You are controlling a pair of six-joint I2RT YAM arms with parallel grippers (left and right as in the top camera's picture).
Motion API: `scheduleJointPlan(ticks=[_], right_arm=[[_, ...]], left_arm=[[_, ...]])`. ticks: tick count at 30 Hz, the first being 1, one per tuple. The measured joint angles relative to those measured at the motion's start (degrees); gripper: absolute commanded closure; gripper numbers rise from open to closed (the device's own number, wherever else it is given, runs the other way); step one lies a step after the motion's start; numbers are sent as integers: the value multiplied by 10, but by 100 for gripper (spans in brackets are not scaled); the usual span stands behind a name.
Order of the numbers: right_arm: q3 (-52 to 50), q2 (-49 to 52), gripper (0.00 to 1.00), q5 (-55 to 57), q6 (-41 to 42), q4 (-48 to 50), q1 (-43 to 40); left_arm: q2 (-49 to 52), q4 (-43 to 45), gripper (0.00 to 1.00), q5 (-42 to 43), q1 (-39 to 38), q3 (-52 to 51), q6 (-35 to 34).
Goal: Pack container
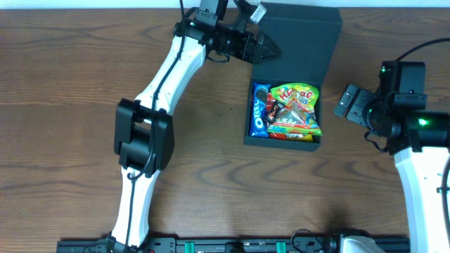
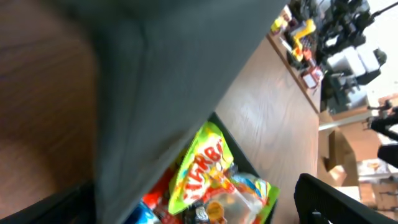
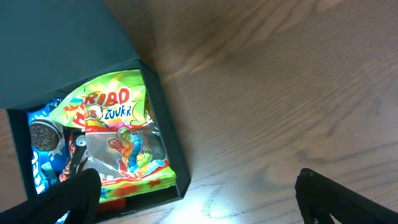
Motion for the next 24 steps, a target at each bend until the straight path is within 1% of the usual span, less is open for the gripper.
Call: scheduleJointPlan(ticks=[7,11,16,24], right_arm=[[0,0,1,7,0,2,0],[0,0,1,8,-1,4,0],[0,0,1,3,-18,21,0],[0,-10,1,-15,-36,25,0]], left_arm=[[-36,-113,4,-40,-24,0,49],[-65,-158,4,-54,-42,0,74],[-97,-209,4,-79,-65,0,89],[-107,-289,4,-95,-72,0,92]])
